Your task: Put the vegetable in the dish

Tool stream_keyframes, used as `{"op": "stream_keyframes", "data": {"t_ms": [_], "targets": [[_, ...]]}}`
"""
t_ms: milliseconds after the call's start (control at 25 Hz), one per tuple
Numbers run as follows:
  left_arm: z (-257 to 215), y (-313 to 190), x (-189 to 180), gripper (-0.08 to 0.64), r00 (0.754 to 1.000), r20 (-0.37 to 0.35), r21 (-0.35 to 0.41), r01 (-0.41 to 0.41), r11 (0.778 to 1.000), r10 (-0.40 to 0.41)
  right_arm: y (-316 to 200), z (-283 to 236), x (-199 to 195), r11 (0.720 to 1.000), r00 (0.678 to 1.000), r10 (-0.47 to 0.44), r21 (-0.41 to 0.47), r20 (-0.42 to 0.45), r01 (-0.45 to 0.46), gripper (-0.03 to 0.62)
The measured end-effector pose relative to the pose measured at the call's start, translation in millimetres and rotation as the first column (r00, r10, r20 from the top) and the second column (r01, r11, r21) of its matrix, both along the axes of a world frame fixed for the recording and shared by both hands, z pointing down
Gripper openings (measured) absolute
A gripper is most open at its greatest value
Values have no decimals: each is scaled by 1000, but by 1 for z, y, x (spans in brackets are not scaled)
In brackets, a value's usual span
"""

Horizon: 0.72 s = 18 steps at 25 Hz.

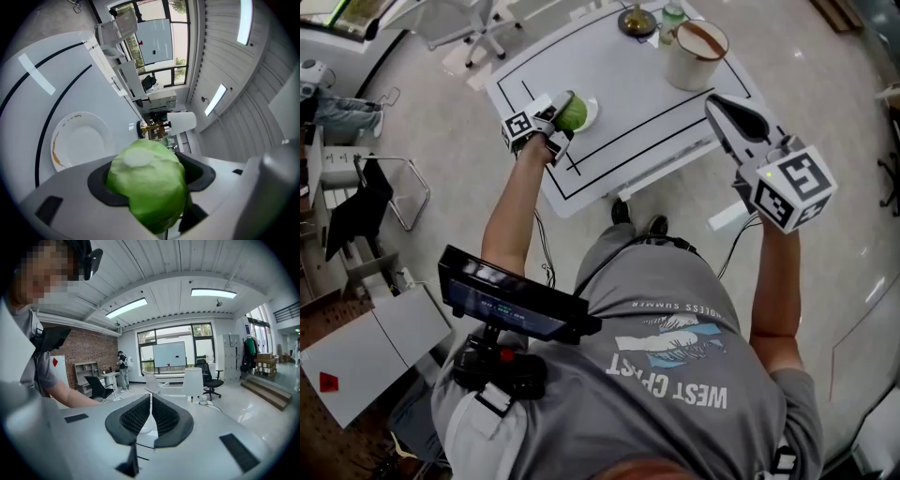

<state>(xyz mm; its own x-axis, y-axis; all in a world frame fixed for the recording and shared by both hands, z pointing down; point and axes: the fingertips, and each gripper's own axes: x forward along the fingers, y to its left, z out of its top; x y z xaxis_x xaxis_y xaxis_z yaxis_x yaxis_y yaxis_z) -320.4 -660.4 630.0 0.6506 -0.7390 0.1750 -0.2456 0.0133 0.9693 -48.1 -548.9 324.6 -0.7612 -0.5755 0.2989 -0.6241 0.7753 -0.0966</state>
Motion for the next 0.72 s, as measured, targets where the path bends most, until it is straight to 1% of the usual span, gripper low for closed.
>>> {"op": "stream_keyframes", "data": {"t_ms": [120, 240, 320, 440, 560, 640, 720], "targets": [[20, -10, 0, 311, 998, 27, -37, -58, 998, 59, -4, 9, -7, 999, 1000, 22, -24, -11, -22, 10], [35, -19, 4, 311, 990, 58, -70, -121, 990, 125, -8, 15, -10, 998, 998, 48, -44, -28, -49, 9], [44, -22, 8, 311, 983, 71, -91, -165, 982, 172, -10, 18, -12, 996, 997, 66, -54, -36, -67, 9], [55, -24, 15, 311, 965, 76, -114, -240, 964, 249, -11, 24, -16, 994, 995, 86, -67, -48, -89, 9], [67, -24, 19, 311, 941, 103, -140, -308, 941, 323, -14, 28, -22, 992, 994, 93, -75, -57, -98, 9], [75, -24, 19, 311, 915, 150, -162, -350, 922, 374, -14, 30, -26, 991, 993, 97, -81, -64, -102, 9], [81, -23, 19, 311, 884, 196, -178, -393, 902, 423, -15, 32, -30, 990, 992, 102, -87, -72, -108, 9]]}}
